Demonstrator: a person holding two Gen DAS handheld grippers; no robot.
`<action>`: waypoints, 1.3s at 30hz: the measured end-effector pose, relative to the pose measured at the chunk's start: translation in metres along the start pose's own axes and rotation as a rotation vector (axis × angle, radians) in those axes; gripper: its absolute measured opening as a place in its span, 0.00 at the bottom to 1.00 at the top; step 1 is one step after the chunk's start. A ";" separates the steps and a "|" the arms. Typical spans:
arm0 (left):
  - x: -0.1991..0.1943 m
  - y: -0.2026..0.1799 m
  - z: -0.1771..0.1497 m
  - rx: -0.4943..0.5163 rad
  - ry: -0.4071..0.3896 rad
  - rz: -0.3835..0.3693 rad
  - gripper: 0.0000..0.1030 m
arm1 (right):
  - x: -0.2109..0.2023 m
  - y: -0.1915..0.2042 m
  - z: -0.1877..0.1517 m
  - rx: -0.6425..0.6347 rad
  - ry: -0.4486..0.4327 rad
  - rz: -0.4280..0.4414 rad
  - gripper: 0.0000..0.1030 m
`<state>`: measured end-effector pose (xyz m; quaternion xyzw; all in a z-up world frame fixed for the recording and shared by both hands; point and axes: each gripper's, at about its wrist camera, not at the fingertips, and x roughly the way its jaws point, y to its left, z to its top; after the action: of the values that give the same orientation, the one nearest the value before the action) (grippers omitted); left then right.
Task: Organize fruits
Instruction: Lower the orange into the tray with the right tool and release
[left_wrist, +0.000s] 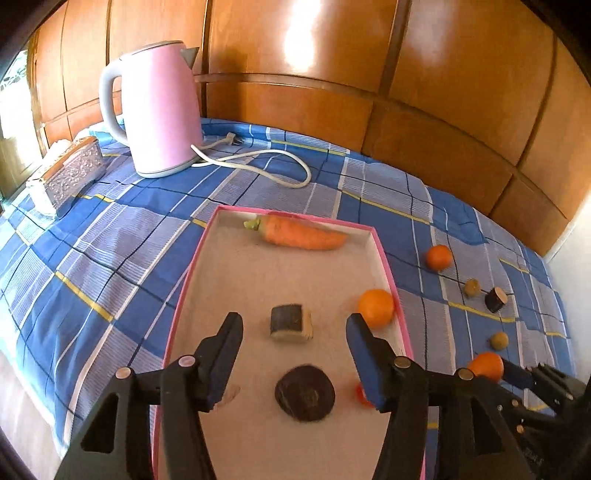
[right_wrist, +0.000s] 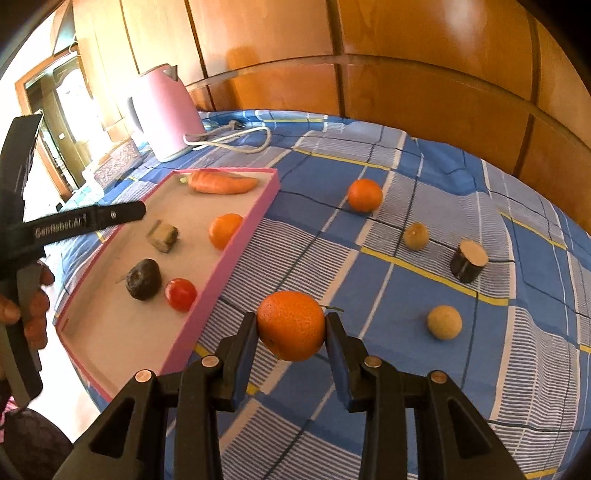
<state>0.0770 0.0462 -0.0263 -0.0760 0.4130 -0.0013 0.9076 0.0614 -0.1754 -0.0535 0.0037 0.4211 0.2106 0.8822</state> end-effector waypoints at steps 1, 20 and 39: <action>-0.002 0.000 -0.002 0.000 -0.002 -0.003 0.58 | -0.001 0.003 0.001 -0.005 -0.003 0.005 0.36; -0.020 0.042 -0.027 -0.113 0.007 0.000 0.58 | 0.011 0.051 0.026 -0.047 0.006 0.147 0.36; -0.023 0.032 -0.032 -0.071 0.009 -0.014 0.58 | 0.053 0.070 0.046 -0.025 0.052 0.126 0.39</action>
<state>0.0358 0.0746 -0.0340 -0.1110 0.4164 0.0067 0.9024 0.0987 -0.0839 -0.0502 0.0136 0.4401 0.2712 0.8559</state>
